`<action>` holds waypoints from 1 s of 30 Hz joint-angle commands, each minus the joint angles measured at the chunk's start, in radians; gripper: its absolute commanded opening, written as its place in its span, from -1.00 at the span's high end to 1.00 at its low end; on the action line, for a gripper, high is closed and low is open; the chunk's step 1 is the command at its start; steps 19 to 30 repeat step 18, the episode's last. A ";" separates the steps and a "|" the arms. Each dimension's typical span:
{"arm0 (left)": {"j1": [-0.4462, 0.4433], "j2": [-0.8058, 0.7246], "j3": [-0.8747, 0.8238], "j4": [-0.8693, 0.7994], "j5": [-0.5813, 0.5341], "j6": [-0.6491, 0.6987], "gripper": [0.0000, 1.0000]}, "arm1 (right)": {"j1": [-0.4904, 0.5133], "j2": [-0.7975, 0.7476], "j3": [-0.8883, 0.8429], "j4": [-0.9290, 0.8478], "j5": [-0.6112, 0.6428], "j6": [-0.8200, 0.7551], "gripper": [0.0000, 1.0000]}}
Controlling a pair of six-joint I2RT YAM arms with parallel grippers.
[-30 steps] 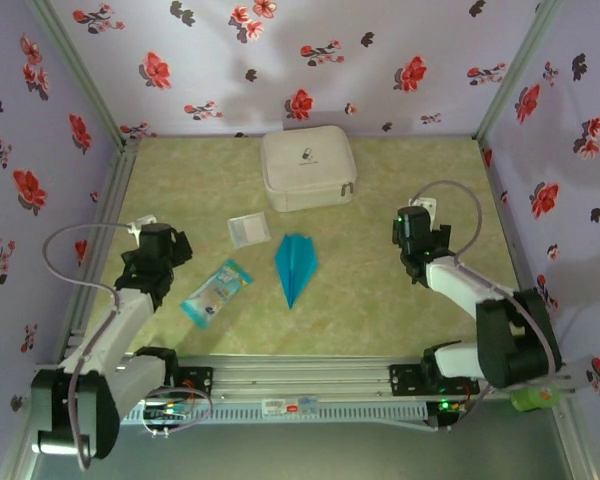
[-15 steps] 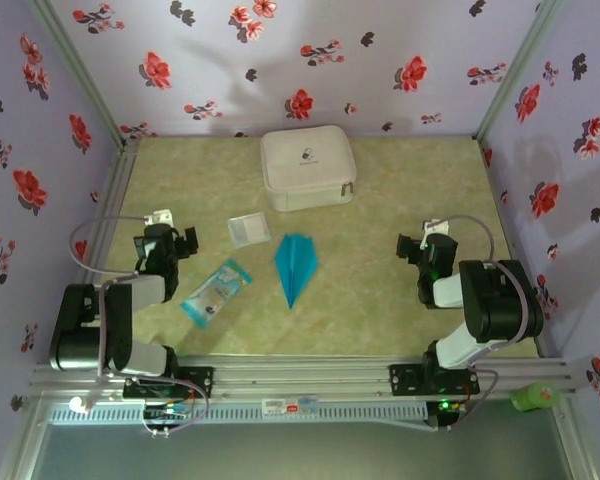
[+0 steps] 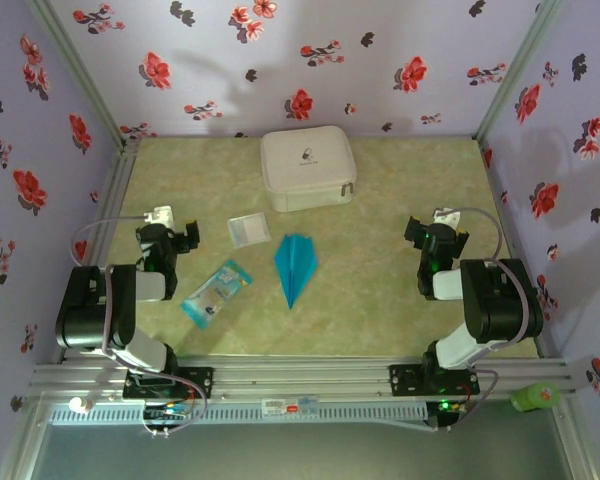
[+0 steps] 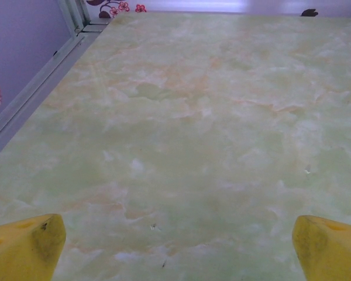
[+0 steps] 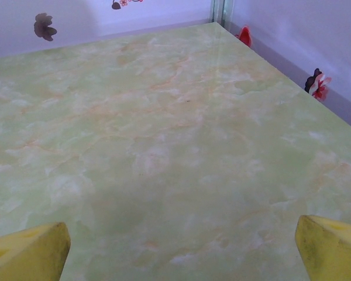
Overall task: Fold a paper plane with a square sheet of paper (pick it up from the middle)
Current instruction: Reset both arms
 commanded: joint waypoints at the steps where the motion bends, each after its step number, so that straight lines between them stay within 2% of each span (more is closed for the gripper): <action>1: 0.007 0.004 0.007 0.040 0.010 0.019 -0.99 | 0.010 -0.007 0.004 0.016 0.041 0.010 -0.99; 30: 0.006 0.003 0.007 0.041 0.010 0.019 -0.99 | 0.013 -0.009 0.006 0.010 0.040 0.008 -0.99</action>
